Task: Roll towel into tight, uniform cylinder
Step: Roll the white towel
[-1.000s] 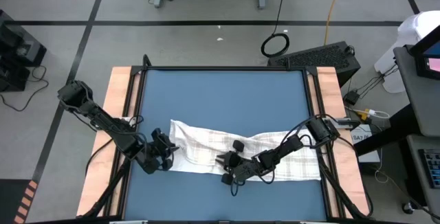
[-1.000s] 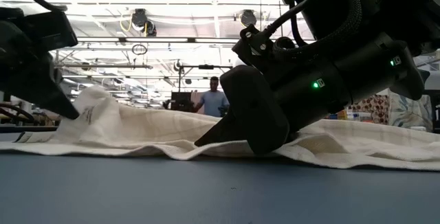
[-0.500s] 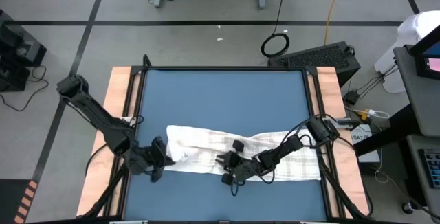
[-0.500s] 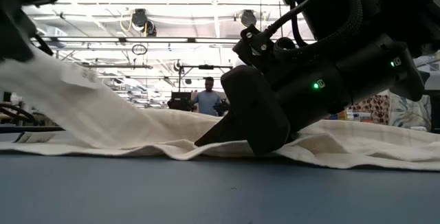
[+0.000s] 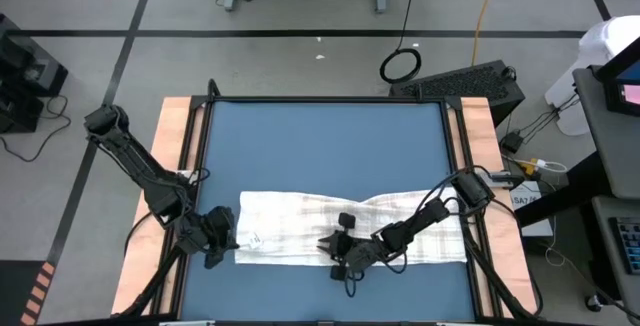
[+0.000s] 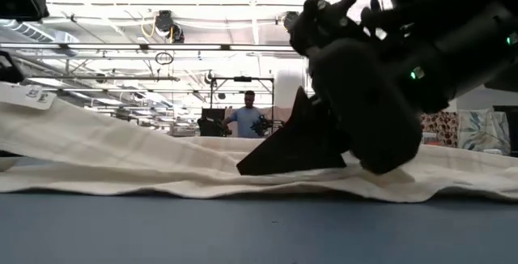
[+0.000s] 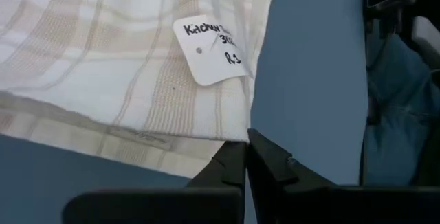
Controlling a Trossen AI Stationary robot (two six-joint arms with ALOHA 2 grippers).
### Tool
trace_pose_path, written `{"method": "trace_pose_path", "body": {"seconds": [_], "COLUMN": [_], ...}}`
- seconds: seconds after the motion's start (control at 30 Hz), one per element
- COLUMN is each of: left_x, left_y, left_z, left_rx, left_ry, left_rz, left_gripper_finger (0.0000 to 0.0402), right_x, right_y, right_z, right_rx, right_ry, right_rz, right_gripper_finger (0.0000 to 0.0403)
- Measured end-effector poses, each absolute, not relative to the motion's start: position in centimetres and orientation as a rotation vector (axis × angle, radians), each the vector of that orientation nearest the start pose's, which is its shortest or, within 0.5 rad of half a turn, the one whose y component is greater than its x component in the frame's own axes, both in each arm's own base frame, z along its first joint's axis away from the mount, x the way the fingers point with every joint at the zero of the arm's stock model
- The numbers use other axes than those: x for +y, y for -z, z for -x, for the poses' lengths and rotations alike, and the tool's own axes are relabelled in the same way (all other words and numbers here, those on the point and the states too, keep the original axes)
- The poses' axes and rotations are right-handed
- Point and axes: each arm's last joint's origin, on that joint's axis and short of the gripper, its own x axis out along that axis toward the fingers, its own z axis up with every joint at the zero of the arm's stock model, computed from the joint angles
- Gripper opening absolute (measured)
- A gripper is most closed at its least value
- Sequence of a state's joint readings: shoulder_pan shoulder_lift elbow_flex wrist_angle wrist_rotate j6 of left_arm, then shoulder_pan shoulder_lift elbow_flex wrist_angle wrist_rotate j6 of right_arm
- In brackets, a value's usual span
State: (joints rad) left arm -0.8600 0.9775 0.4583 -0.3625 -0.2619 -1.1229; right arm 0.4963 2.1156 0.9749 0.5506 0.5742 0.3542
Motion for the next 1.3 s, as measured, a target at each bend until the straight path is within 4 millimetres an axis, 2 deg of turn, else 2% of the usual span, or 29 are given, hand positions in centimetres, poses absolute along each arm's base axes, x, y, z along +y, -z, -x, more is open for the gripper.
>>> {"method": "trace_pose_path", "body": {"seconds": [0.17,0.33,0.6,0.93,1.17,1.3], "left_x": [-13.0,-12.8,-12.0,-11.9,-12.3,-12.5], "left_y": [-18.0,-18.6,-20.6,-21.5,-21.8,-21.8], "left_z": [-12.1,-11.8,-11.0,-10.7,-10.4,-10.2], "left_rx": [0.951,0.944,0.869,0.863,0.848,0.853], "left_ry": [0.098,0.138,0.225,0.337,0.391,0.405], "left_rz": [0.579,0.609,0.694,0.745,0.736,0.731], "left_gripper_finger": [0.0011,0.0012,0.0013,0.0013,0.0013,0.0013], "right_x": [17.5,17.8,17.2,19.8,19.4,18.5], "right_y": [-9.6,-12.1,-14.0,-14.4,-13.4,-12.2], "right_z": [-34.8,-34.0,-30.8,-27.5,-25.3,-24.2], "right_rx": [0.477,0.489,0.703,0.803,0.931,0.965], "right_ry": [0.141,0.136,0.232,0.194,0.328,0.396], "right_rz": [-0.047,-0.014,-0.02,-0.058,-0.073,-0.095], "right_gripper_finger": [0.007,0.007,0.007,0.007,0.007,0.007]}}
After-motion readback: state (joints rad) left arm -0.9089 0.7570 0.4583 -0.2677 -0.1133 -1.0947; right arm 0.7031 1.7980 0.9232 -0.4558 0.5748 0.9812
